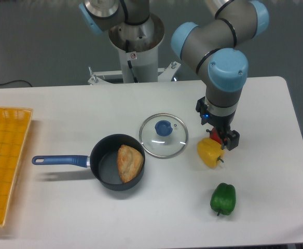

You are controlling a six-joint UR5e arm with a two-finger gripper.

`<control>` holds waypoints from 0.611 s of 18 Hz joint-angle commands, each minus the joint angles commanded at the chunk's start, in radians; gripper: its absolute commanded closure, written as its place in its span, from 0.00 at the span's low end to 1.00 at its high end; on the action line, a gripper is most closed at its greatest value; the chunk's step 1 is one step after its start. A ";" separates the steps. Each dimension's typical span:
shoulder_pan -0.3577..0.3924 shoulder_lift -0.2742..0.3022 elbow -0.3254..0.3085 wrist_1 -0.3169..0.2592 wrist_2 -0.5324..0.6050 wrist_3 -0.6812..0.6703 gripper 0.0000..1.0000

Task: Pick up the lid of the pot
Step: 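Raise the gripper away from the yellow and red peppers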

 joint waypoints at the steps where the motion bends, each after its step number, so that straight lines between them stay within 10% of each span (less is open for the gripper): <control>1: 0.000 0.000 -0.003 0.000 -0.003 0.002 0.00; 11: 0.009 0.011 -0.046 0.015 -0.006 -0.005 0.00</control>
